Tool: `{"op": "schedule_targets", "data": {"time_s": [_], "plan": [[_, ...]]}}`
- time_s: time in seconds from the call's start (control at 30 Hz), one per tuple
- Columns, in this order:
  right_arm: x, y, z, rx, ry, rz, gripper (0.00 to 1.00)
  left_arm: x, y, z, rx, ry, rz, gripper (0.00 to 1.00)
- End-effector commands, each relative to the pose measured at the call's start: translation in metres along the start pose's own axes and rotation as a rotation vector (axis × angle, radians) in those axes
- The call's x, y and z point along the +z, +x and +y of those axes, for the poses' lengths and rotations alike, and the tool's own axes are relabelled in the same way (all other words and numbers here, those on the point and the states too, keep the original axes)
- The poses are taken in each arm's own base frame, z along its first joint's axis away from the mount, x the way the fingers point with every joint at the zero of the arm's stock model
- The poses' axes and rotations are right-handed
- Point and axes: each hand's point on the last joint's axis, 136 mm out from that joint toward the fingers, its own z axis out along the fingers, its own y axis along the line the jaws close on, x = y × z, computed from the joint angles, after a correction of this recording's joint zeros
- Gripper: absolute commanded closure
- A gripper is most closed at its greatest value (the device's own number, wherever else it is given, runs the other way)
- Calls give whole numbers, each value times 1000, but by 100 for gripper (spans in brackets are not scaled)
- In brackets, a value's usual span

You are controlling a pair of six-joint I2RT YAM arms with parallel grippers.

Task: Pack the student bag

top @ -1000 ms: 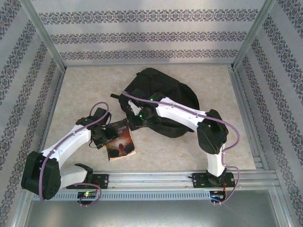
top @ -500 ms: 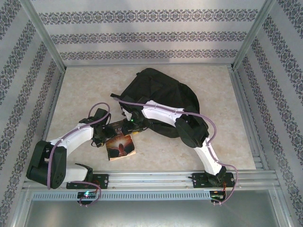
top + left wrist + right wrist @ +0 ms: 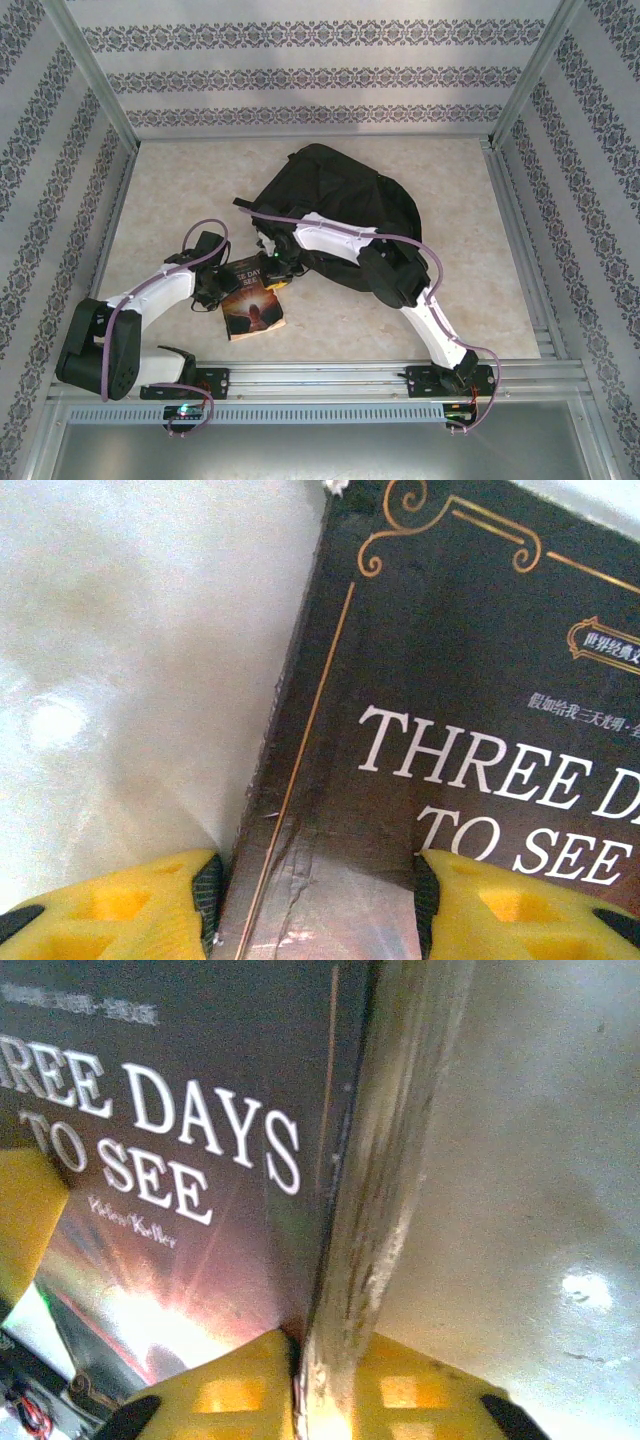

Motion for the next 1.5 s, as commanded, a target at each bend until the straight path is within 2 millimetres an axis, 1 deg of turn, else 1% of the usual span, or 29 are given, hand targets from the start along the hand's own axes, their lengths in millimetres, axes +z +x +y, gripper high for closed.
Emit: {"op": "schedule_targets", "data": {"time_s": [0.0, 0.1, 0.2, 0.27, 0.43, 0.53, 0.6, 0.67, 0.73, 0.8, 0.83, 0.9, 0.97, 1.03, 1.13, 1.2, 1.33, 1.4, 1.47], "plan": [[-3, 3, 23, -61, -41, -14, 100, 18, 20, -21, 2, 119, 110, 48], [-13, 3, 24, -82, -28, -36, 100, 8, 17, -23, 28, 120, 94, 46], [-23, 3, 24, -103, -13, -65, 100, -8, 11, -22, 72, 101, 66, 38], [-31, 4, 24, -119, 0, -82, 100, -24, 6, -22, 113, 84, 38, 32], [-56, 9, 24, -156, 26, -120, 100, -65, -5, -10, 162, 20, -52, 20], [-73, 13, 27, -178, 30, -138, 100, -86, -8, -13, 181, 35, -87, 15], [-87, 15, 31, -190, 23, -156, 100, -102, -11, -22, 208, 84, -119, 14], [-100, 17, 36, -201, 10, -175, 100, -122, -14, -36, 264, 159, -157, 14], [-114, 18, 41, -214, -2, -200, 100, -145, -16, -51, 329, 251, -213, 14], [-131, 21, 47, -227, -16, -221, 100, -168, -17, -62, 383, 321, -267, 14], [-139, 22, 49, -234, -21, -233, 100, -180, -20, -67, 403, 342, -294, 15], [-155, 25, 52, -245, -28, -260, 100, -198, -23, -74, 440, 361, -321, 14], [-171, 26, 54, -252, -33, -290, 100, -214, -26, -83, 469, 375, -349, 14], [-192, 26, 53, -249, -45, -334, 100, -230, -30, -91, 489, 391, -374, 14], [-216, 27, 52, -248, -71, -381, 100, -248, -33, -99, 517, 396, -405, 13], [-231, 30, 55, -259, -101, -410, 100, -257, -34, -103, 546, 397, -421, 13], [-253, 35, 60, -276, -173, -451, 100, -264, -32, -111, 584, 403, -418, 12], [-268, 39, 65, -286, -238, -481, 100, -266, -31, -116, 589, 424, -413, 11], [-281, 41, 67, -289, -293, -516, 100, -263, -32, -121, 588, 436, -409, 11]]}}
